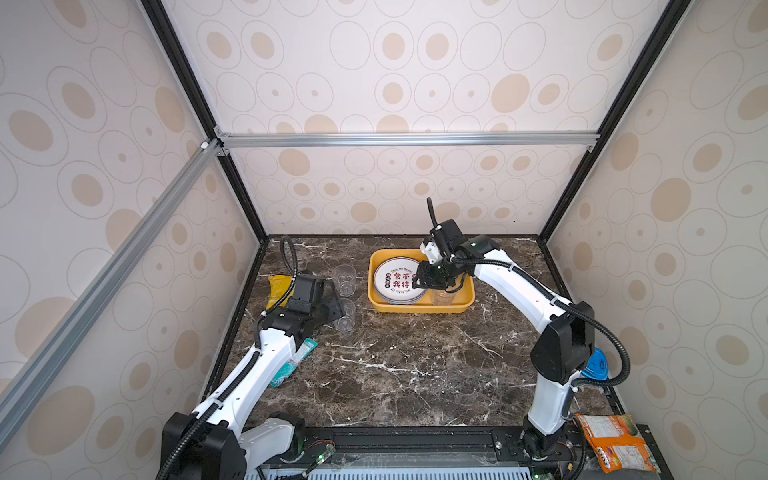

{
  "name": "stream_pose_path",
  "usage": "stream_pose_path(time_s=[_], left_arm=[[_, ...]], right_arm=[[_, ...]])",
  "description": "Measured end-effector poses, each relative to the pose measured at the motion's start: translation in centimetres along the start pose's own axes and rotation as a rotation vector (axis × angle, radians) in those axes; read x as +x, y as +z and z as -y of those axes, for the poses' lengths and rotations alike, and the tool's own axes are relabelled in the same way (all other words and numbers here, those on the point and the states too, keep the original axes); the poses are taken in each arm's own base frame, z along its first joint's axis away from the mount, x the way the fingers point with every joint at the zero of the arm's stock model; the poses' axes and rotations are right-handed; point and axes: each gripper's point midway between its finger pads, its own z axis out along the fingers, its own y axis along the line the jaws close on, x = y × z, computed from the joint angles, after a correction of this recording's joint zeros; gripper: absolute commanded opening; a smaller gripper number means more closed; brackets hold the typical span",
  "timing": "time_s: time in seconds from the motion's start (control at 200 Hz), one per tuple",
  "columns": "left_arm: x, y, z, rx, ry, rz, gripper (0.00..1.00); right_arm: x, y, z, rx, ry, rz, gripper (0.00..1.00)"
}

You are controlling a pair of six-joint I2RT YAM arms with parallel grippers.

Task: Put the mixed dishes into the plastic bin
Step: 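Grasp a clear table cup with the left gripper while the right arm withdraws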

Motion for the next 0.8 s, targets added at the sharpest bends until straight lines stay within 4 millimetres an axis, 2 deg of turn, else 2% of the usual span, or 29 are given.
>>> stream_pose_path(time_s=[0.285,0.53,0.8], left_arm=[[0.1,2.7,-1.6,-0.062,-0.001,-0.037,0.48],[0.3,4.7,-2.6,-0.101,0.007,-0.061,0.45],[0.9,6.5,-3.0,-0.116,0.025,-0.090,0.34]], right_arm=[[2.3,1.1,0.6,0.001,0.025,-0.031,0.37],[2.7,0.7,0.6,-0.009,0.036,-0.013,0.37],[2.8,0.6,0.6,-0.014,0.044,-0.003,0.37]])
